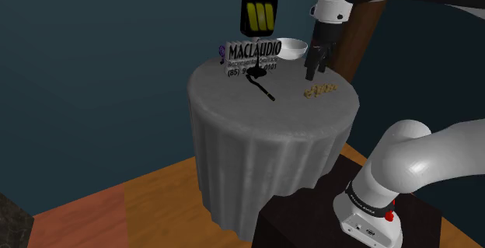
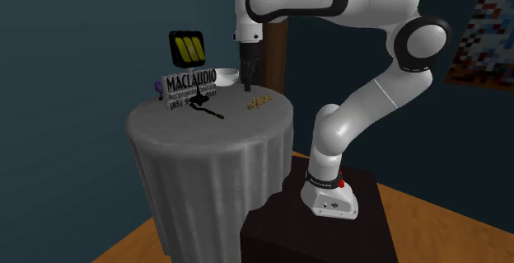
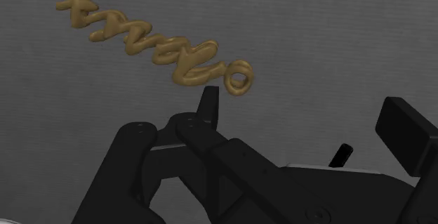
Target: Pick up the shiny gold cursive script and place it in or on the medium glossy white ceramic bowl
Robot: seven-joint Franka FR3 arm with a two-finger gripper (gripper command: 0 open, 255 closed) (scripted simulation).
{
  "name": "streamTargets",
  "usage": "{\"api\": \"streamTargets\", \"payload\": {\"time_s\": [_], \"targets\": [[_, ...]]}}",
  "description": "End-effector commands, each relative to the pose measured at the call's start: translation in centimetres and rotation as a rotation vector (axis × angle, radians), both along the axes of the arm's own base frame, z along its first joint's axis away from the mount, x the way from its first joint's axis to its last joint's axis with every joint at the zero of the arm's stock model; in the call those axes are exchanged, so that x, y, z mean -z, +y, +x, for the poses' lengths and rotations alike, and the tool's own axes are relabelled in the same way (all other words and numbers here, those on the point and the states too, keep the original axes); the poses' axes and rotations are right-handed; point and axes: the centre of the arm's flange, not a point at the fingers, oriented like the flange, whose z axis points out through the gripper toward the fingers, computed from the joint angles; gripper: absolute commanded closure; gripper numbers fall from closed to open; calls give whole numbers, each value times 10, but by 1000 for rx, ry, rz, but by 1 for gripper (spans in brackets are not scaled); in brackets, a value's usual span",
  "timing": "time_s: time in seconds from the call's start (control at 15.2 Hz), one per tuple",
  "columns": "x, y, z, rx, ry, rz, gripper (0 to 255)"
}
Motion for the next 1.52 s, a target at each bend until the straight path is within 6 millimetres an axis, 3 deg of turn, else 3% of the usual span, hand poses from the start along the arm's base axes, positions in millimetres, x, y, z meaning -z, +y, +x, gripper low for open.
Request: {"api": "streamTargets", "payload": {"time_s": [0.0,0.4,0.92,1.45], "targets": [[0,0,0,0,0,0,0],[52,-22,-29,-349,-121,-274,0],[92,-32,-24,-356,-124,-280,0],[92,-32,-24,-356,-123,-279,0]]}}
